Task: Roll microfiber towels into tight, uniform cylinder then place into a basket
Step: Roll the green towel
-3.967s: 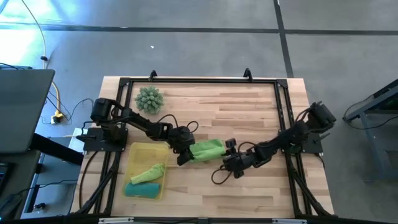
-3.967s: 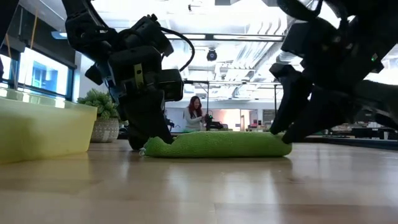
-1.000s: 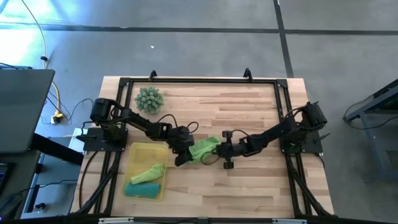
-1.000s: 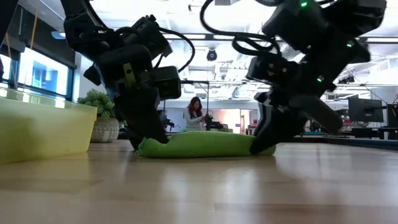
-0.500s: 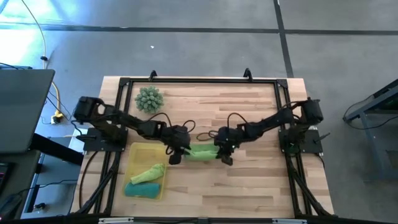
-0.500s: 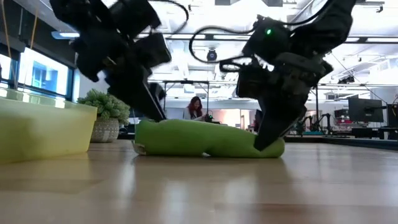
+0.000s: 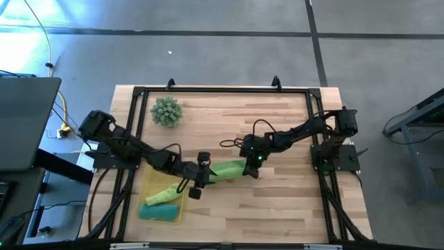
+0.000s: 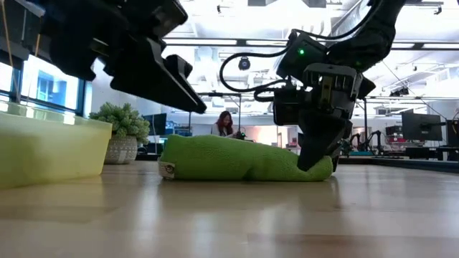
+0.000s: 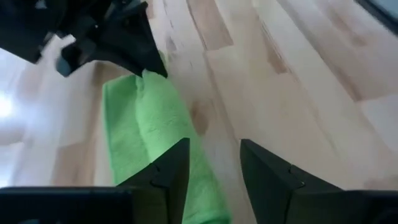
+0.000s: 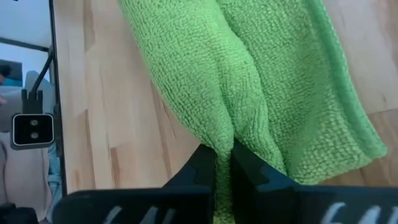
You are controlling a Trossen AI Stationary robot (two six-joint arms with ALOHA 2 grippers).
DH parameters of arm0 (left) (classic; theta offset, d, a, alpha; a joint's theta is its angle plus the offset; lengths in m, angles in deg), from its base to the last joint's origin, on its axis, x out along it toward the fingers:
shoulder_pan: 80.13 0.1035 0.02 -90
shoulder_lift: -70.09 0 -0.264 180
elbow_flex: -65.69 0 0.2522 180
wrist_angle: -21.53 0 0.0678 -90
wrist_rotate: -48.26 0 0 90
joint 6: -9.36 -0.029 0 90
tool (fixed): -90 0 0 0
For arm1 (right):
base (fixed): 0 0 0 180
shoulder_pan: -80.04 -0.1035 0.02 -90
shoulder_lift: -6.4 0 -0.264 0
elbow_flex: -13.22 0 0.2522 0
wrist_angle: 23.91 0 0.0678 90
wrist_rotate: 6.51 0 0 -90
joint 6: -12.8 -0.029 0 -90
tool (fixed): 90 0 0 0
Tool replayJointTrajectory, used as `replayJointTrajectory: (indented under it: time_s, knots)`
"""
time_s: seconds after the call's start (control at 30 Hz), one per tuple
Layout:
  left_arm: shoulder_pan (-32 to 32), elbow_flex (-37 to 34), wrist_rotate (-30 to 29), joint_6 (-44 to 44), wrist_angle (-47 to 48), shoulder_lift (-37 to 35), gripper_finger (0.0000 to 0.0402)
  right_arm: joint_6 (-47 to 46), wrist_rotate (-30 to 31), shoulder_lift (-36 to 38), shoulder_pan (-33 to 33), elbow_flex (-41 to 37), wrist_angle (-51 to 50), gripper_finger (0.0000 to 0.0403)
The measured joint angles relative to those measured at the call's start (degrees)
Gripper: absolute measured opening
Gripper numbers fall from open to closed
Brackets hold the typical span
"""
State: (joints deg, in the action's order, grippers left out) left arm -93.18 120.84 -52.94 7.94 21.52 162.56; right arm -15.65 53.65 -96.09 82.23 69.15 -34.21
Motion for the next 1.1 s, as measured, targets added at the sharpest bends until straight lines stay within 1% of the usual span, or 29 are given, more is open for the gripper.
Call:
replayJointTrajectory:
  time_s: [0.07,0.13,0.2,0.33,0.43,0.6,0.7,0.8,0.9,1.03,1.1]
  knots:
    - [-0.4,0.0,-0.3,1.9,-2.4,1.9,0.0139,0.0,0.1,0.0,0.0,0.0,0.0,0.0004]
    - [-0.4,0.0,-2.6,2.3,-4.3,4.2,0.0145,0.0,0.3,0.0,0.0,0.0,0.0,0.0006]
    - [-0.4,0.0,-5.1,2.4,-5.4,6.4,0.0148,0.1,0.4,0.0,0.0,0.0,0.0,0.0007]
    - [-0.4,0.0,-7.1,4.4,-5.5,9.5,0.0148,0.2,0.6,0.0,0.0,0.0,0.0,0.0008]
    - [-0.4,0.0,-8.1,6.3,-4.8,10.1,0.0148,0.4,0.7,0.0,0.0,0.1,0.0,0.0008]
    - [-0.3,0.1,-7.7,9.6,-2.2,10.2,0.0138,3.4,0.7,0.0,0.0,0.1,0.4,0.0013]
    - [-0.2,0.2,-5.9,12.2,0.4,10.1,0.0123,5.5,0.4,0.0,0.0,0.1,0.9,0.0034]
    - [0.0,0.3,-4.6,14.1,2.8,10.0,0.0105,9.7,0.4,0.6,0.1,0.1,0.7,0.0067]
    - [0.0,0.3,-4.0,14.2,3.4,10.0,0.0087,14.4,0.4,3.0,0.2,0.0,-1.3,0.0098]
    - [0.5,0.3,-2.2,13.8,3.8,10.0,0.0072,18.4,0.8,8.2,0.1,1.1,-9.4,0.0121]
    - [0.8,0.3,-1.4,13.9,3.9,10.0,0.0069,21.1,3.3,11.4,-0.6,1.5,-12.8,0.0123]
